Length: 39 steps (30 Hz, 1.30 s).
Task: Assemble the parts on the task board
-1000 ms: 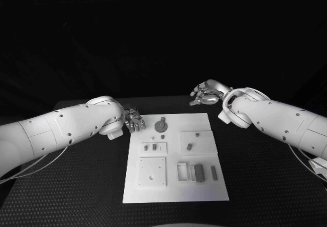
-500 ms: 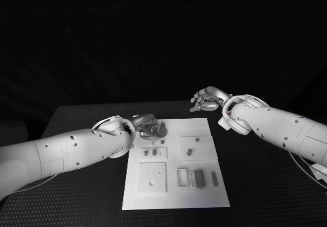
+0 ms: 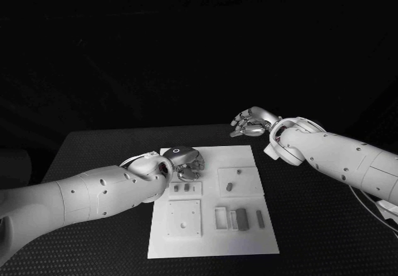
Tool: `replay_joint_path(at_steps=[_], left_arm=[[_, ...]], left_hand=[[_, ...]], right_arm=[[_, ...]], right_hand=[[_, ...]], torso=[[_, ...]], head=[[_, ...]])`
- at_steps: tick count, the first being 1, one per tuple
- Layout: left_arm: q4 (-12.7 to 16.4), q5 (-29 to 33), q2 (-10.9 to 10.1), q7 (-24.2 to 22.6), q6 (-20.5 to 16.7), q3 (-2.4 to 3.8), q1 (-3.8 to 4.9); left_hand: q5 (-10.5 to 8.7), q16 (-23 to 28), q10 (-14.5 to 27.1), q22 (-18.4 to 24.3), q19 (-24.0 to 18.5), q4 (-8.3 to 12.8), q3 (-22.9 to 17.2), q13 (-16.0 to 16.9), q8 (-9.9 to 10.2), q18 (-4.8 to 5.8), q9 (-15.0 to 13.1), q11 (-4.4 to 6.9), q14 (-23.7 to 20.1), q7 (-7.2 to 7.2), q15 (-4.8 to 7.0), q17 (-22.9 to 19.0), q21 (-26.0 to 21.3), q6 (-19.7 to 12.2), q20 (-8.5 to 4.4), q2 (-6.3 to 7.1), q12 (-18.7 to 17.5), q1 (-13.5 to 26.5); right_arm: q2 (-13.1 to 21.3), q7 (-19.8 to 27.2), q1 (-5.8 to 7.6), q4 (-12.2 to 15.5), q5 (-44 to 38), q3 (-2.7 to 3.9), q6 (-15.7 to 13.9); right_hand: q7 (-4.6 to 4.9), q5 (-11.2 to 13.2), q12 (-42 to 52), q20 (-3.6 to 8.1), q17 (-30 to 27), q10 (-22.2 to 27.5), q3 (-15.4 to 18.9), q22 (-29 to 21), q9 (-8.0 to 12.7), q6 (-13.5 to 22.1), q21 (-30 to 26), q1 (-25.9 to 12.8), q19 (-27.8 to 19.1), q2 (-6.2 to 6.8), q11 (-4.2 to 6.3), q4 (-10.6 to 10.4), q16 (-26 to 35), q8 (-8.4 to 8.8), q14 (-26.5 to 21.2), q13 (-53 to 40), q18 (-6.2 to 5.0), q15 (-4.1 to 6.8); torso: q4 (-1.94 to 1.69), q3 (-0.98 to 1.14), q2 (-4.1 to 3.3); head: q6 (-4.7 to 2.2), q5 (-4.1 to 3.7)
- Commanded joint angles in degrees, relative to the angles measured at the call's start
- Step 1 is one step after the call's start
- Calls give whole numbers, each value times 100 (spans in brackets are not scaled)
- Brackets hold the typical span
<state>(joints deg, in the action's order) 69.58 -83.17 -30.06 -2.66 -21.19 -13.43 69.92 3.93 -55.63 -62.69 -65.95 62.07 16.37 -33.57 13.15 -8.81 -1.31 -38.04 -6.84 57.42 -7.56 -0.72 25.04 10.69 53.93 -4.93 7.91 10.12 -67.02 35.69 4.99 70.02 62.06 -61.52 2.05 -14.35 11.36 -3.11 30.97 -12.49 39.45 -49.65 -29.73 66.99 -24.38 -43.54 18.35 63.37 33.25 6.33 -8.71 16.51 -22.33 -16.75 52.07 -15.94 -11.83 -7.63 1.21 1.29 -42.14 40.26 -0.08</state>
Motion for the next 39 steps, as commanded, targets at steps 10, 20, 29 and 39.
replay_joint_path(at_steps=[10, 20, 29, 39], left_arm=[[-164, -645, 92, 238, 105, 3, -47], [-246, -665, 137, 313, 366, 4, -61], [-356, -682, 206, 339, 453, 4, -98], [-424, -682, 253, 333, 464, 4, -133]], left_hand=[[22, -384, -69, -292, 330, -31, 98, -115, -10, -211, 206, 6, 229, -8, 31, 281, 229, 12, -46, 32, -328, -20], [43, -642, -59, -539, 376, -41, 87, -171, -13, -279, 324, -14, 208, -11, 15, 428, 363, -18, -34, 37, -519, -28], [61, -931, -212, -759, 520, -38, 54, -159, -59, -353, 392, 25, 318, -43, 57, 550, 524, 13, -60, -39, -551, -82], [70, -1049, -268, -863, 564, -35, 17, -151, -79, -370, 433, 42, 353, -84, 73, 586, 583, 24, -77, -97, -574, -111]], right_arm=[[2, 100, -3, 7, 43, 1, -28], [-6, 102, -4, 19, 50, 1, -17], [-12, 103, -4, 27, 50, 1, -16], [-17, 104, -4, 30, 50, 1, -8]], right_hand=[[111, 25, -53, 2, -17, -47, 18, 23, 14, 54, -40, 44, -61, -6, -4, 3, 65, -33, -6, 56, 64, -11], [117, 25, -69, 3, -20, -63, 19, 33, 16, 55, -47, 44, -59, -7, -3, 3, 76, -35, 5, 77, 64, -10], [119, 24, -78, 2, -21, -71, 20, 39, 18, 54, -50, 43, -57, -6, -3, 2, 82, -37, 10, 89, 64, -10], [119, 25, -87, 2, -23, -80, 21, 45, 20, 55, -55, 43, -56, -7, -2, 2, 90, -38, 14, 102, 64, -9]], torso=[[-3, 2, 3], [-4, -1, 4], [-3, 2, 1], [-5, 3, 8]], head=[[24, -41], [31, -55], [54, -62], [62, -75]])
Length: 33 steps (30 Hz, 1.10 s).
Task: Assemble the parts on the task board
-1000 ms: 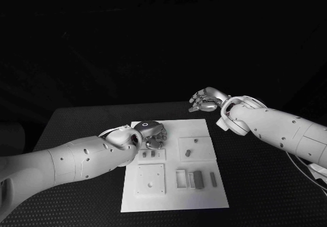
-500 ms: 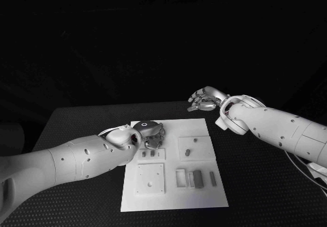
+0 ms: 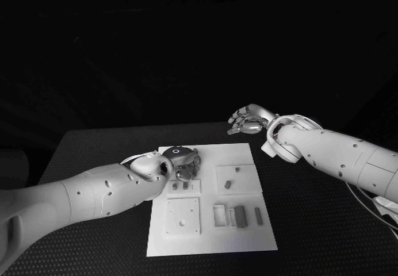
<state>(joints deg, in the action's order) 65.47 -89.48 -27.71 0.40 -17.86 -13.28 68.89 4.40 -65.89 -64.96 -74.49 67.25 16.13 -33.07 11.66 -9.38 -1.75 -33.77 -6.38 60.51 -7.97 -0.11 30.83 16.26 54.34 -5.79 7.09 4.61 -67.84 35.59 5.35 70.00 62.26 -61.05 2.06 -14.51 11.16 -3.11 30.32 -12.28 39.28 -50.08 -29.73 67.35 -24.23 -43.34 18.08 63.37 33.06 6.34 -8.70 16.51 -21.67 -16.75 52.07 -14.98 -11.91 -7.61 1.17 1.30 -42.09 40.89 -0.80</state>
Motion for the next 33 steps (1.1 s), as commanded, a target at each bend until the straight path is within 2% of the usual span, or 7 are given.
replay_joint_path(at_steps=[1, 10, 14, 22, 33], left_arm=[[-13, -51, 23, 23, 133, -11, -36], [-15, -55, 56, 3, 242, -11, -51], [-35, -128, 67, 44, 363, -11, -56], [-70, -246, 86, 92, 466, -11, -78], [-155, -297, 128, 124, 486, -13, -87]], left_hand=[[23, -31, -47, -16, 50, -13, -36, -1, -22, -327, 10, -2, 47, -44, 13, 8, 31, -18, 9, -22, -23, -29], [24, -180, -264, -131, 171, -9, -63, 54, -87, -351, 44, 68, 178, -46, 80, 42, 120, 64, -42, -101, 31, -43], [34, -240, -512, -171, 212, 6, -82, 119, -204, -340, 33, 153, 256, -26, 160, 44, 161, 262, -82, -132, 115, -59], [21, -367, -675, -187, 342, 32, -97, 158, -223, -326, 88, 217, 458, -17, 225, 54, 285, 284, -167, -127, 106, -142], [22, -387, -723, -182, 374, 37, -122, 172, -237, -312, 115, 237, 514, -11, 248, 38, 331, 296, -202, -137, 76, -216]], right_arm=[[-7, 68, -2, 10, 3, 0, 11], [-8, 69, -2, 12, 3, 0, 14], [-10, 69, -2, 11, 4, 0, 14], [-11, 70, -2, 9, 8, 0, 15], [-12, 71, -2, 7, 15, 0, 25]], right_hand=[[140, 25, -23, -18, -5, -38, 21, 10, 5, 34, -27, 43, -37, -7, -3, 2, 25, -39, 14, 7, 72, -11], [140, 25, -30, -18, -7, -45, 22, 14, 6, 34, -31, 42, -36, -7, -3, 2, 30, -40, 17, 17, 72, -11], [140, 25, -33, -18, -7, -48, 23, 16, 7, 34, -33, 40, -36, -8, -3, 1, 34, -41, 18, 21, 73, -11], [140, 25, -40, -19, -8, -55, 25, 21, 8, 33, -38, 33, -36, -9, -3, -2, 41, -43, 19, 31, 74, -12], [140, 25, -49, -21, -11, -65, 30, 27, 11, 33, -46, 21, -40, -9, -2, -4, 52, -45, 17, 44, 76, -15]], torso=[[1, 3, 3], [0, 4, 0], [-1, 3, 1], [-1, 3, 2], [-3, 1, 1]], head=[[-1, -4], [10, -10], [15, -16], [25, -21], [33, -33]])
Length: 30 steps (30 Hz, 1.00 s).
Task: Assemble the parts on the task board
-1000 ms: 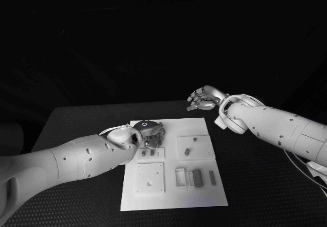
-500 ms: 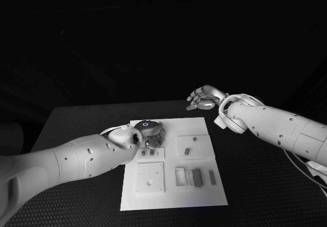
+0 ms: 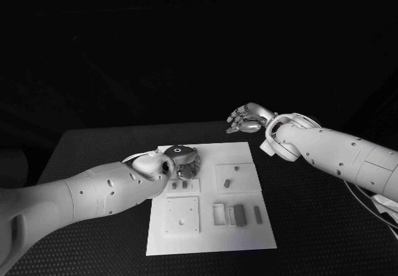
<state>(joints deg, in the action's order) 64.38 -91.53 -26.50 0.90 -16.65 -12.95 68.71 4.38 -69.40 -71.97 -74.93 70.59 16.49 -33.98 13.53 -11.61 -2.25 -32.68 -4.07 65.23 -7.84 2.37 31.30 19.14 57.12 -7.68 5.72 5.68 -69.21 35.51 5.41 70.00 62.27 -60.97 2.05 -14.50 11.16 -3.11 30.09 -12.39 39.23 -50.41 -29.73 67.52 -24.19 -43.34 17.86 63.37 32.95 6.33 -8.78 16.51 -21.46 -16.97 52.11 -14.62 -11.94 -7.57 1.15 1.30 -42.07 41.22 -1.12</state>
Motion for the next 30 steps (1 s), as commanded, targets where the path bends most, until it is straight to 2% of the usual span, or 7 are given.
replay_joint_path(at_steps=[1, 5, 14, 25, 30], left_arm=[[-53, -92, 12, 71, 367, -46, -72], [-73, -84, 17, 40, 325, -46, -100], [-39, 315, -65, -114, -43, -42, -102], [31, 598, -161, -209, -310, -34, -100], [117, 633, -243, -285, -297, 26, -98]], left_hand=[[23, -42, -32, -139, 51, -3, -30, -13, -17, -260, 8, 9, 54, -23, 1, -10, 51, 23, -17, -6, -33, -81], [23, -43, -91, -136, 62, -11, -27, 2, -54, -252, 9, 25, 77, -3, 16, -22, 68, 80, -27, -30, -31, -69], [17, -105, -270, -138, 135, -50, 21, 62, -161, -231, 15, 97, 153, 74, 89, -27, 143, 250, -90, -131, -26, 82], [39, -148, -338, -132, 178, -72, 14, 96, -206, -223, 17, 126, 188, 102, 118, -18, 175, 319, -121, -204, -30, 133], [64, -155, -406, -128, 191, -74, -2, 126, -250, -215, 9, 149, 207, 129, 141, -24, 183, 388, -136, -259, -18, 147]], right_arm=[[-6, 65, -2, 6, 8, 1, 25], [-8, 65, -2, 8, 9, 1, 27], [-9, 64, -2, 7, 9, 1, 24], [-2, 62, -2, 5, 9, 1, 22], [1, 60, -2, 12, 9, 1, 15]], right_hand=[[140, 25, -28, -10, -7, -33, 30, 10, 6, 34, -26, 21, -30, -9, 5, -3, 33, -23, 13, 10, 79, -19], [140, 25, -31, -10, -7, -36, 30, 12, 7, 34, -29, 20, -31, -10, 6, -3, 37, -24, 12, 14, 80, -20], [140, 25, -36, -9, -8, -40, 30, 15, 8, 34, -33, 19, -32, -13, 6, -3, 41, -24, 13, 21, 80, -21], [140, 25, -39, -9, -8, -43, 29, 18, 9, 34, -36, 20, -33, -14, 7, -1, 45, -25, 14, 26, 80, -21], [140, 25, -41, -9, -8, -45, 30, 20, 10, 34, -37, 20, -33, -13, 7, -1, 47, -25, 14, 29, 80, -21]], torso=[[-1, 1, -1], [-3, 1, -1], [-4, 1, 0], [-8, -4, -1], [-8, -5, 4]], head=[[-3, 0], [-3, 1], [-18, 8], [-37, 20], [-44, 39]])
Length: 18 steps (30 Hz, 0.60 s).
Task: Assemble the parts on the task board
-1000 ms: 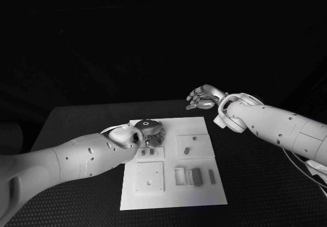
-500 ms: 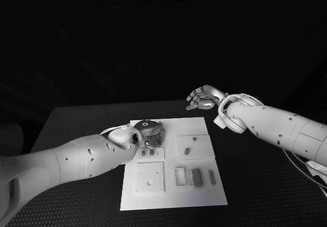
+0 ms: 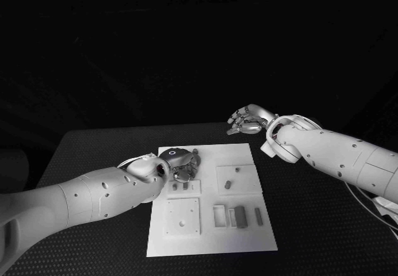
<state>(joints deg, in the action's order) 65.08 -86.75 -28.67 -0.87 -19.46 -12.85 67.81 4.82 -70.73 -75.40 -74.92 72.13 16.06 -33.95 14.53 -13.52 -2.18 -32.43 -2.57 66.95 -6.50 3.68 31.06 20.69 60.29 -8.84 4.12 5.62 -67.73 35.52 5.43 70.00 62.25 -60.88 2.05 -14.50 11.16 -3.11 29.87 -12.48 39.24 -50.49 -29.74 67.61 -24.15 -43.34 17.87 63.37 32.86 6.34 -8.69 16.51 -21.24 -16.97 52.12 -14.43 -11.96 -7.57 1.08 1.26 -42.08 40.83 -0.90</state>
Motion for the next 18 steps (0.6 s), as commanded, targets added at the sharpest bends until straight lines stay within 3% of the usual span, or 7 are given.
replay_joint_path(at_steps=[1, 9, 15, 18], left_arm=[[50, 155, -35, -108, -23, 36, -6], [163, 155, -183, -95, 29, 214, -5], [321, 168, -333, -58, -6, 428, 0], [362, 139, -389, -2, 161, 449, 62]], left_hand=[[19, -21, -82, -129, 38, -30, -7, 35, -70, -221, -20, 7, 37, 4, 16, -2, 29, 89, -24, -110, -8, 4], [22, -15, -82, -127, 34, -16, -14, 41, -70, -217, -16, 10, 36, 4, 21, -9, 27, 85, -30, -116, -18, 3], [22, -13, -82, -127, 33, -11, -16, 43, -69, -215, -14, 11, 36, 4, 23, -12, 26, 83, -32, -113, -23, 3], [23, -13, -83, -127, 34, -10, -18, 45, -71, -215, -14, 12, 36, 4, 24, -13, 27, 85, -34, -116, -24, 2]], right_arm=[[0, 59, -2, 12, 0, 1, 18], [12, 56, -2, 6, 0, 1, 26], [21, 54, -2, 8, 0, 1, 28], [25, 54, -2, 8, 0, 1, 28]], right_hand=[[140, 25, -20, 0, -9, -37, 30, 10, 6, 35, -38, 20, -24, -13, -2, -1, 25, -26, 14, 10, 81, -22], [140, 25, -25, -1, -9, -41, 31, 14, 7, 34, -42, 17, -25, -12, -2, -2, 30, -27, 14, 17, 82, -23], [140, 25, -28, -1, -9, -44, 32, 17, 8, 35, -45, 17, -26, -11, -2, -1, 34, -27, 14, 22, 82, -23], [140, 25, -29, 0, -10, -45, 32, 18, 8, 34, -46, 17, -26, -11, -2, -1, 35, -28, 14, 23, 82, -23]], torso=[[-3, -2, 6], [-1, -1, 4], [-5, -4, 5], [-8, -5, 7]], head=[[-10, 18], [-16, 27], [-18, 30], [-16, 27]])
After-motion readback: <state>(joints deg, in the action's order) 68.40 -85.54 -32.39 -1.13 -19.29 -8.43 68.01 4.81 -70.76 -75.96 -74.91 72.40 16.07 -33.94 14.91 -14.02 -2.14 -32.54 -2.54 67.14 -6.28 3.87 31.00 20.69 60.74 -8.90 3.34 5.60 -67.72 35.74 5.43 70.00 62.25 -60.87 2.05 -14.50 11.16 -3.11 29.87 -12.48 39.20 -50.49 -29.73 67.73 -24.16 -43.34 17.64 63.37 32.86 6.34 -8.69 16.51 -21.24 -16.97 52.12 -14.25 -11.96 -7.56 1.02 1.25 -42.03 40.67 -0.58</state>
